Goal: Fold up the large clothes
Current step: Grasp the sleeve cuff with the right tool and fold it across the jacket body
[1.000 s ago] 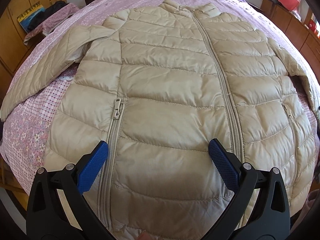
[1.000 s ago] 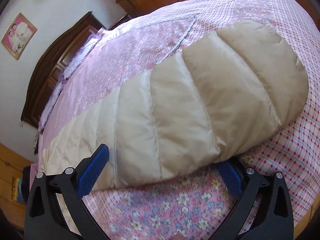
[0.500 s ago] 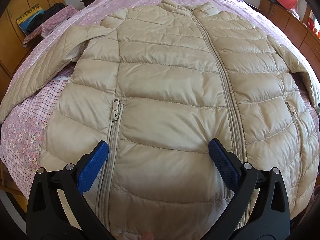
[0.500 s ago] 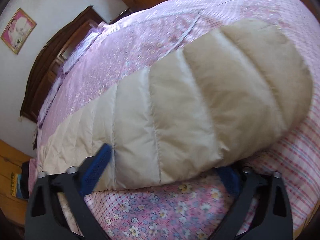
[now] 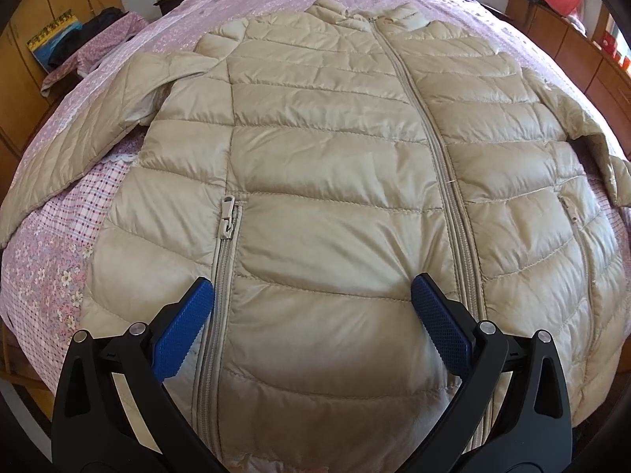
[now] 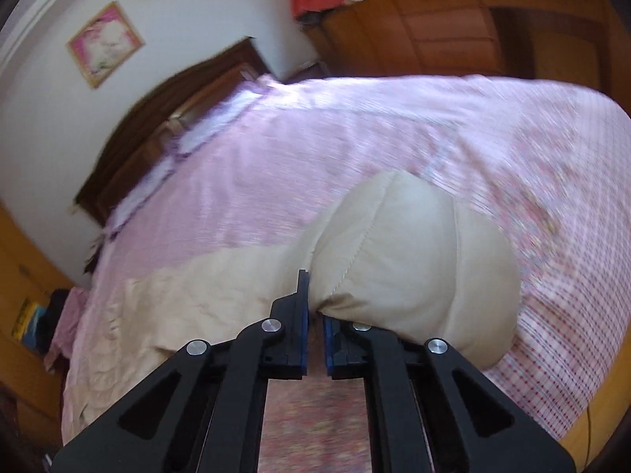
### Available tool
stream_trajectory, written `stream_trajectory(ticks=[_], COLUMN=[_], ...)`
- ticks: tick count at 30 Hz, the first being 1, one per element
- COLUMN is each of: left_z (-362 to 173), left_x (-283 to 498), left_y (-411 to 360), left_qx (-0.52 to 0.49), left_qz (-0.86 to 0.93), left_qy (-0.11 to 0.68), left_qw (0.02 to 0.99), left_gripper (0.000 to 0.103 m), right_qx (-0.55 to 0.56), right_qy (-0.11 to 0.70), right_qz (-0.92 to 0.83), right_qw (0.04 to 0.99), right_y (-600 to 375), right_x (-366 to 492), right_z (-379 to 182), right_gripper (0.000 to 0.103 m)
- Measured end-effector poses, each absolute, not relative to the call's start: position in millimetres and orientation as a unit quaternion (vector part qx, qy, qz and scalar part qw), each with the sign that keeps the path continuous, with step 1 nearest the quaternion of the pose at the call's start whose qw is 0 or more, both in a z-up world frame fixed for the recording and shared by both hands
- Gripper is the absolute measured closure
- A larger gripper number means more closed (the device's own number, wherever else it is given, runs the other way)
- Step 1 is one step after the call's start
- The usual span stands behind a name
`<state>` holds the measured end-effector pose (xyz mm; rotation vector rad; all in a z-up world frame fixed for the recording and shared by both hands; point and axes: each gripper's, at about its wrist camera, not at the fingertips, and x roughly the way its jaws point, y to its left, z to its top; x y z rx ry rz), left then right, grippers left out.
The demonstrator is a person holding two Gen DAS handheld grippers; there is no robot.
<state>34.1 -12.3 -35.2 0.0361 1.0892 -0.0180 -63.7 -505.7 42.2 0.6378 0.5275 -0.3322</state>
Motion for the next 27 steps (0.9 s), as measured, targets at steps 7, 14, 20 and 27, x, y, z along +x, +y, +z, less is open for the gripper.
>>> stream_trajectory(ticks=[7,14,20,27], left_z=[-11.9,8.2,14.3,13.9], left_x=[27.5,26.1,25.3,24.5], left_y=[1.5,29.0,58.0,92.7], left_qx=[0.01,-0.014,-0.029,-0.051], left_qz=[-0.01,-0.005,0.014,0.042], left_qy=[0.495,0.481,0.473,0.468], left_qw=[0.869,0.876,0.881,0.881], left_gripper=[0.003,0.003,0.003,0.003], right_qx=[0.26,0.219,0.19,0.165], right_qy=[0.243,0.244,0.258,0.287], right_qz=[-0.103,-0.016,0.037,0.071], right_qw=[0.929,0.945,0.947,0.941], right_y=[-457.5,-394.4,-337.2,-275.4], right_x=[-52.0,-25.4,5.9,52.2], right_z=[91.7,124.5,130.1,125.4], right_gripper=[0.096,0.096,0.096,0.096])
